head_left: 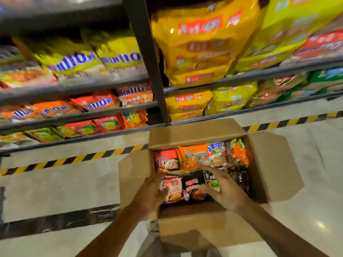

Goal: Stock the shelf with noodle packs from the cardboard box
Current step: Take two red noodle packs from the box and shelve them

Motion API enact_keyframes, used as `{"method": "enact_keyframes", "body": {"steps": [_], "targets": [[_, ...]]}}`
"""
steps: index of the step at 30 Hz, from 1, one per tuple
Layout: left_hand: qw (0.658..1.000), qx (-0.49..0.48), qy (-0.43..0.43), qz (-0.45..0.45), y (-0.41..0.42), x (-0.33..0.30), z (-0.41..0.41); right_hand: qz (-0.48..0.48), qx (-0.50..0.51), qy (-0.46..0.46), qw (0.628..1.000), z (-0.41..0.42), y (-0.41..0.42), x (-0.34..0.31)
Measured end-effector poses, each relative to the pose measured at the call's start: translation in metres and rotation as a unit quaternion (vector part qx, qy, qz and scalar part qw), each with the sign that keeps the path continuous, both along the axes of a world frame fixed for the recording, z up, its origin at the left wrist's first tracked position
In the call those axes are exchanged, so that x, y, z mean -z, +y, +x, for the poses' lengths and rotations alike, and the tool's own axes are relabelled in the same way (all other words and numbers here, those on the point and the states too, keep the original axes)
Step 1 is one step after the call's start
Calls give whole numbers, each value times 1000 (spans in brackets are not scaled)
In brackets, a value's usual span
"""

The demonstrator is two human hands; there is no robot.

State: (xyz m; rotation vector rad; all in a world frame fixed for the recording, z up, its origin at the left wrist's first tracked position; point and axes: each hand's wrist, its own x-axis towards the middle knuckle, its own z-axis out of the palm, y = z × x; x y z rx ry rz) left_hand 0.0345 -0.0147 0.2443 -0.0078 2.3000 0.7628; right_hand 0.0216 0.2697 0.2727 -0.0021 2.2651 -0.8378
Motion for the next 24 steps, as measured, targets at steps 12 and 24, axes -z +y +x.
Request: {"method": "enact_keyframes", "body": {"steps": [12, 24], "targets": [[920, -343, -186, 40, 5, 294, -19, -7, 82, -116, 990, 35, -10, 229], [813, -541, -207, -57, 54, 367, -51, -40, 81, -120, 989, 39, -9, 311]]}}
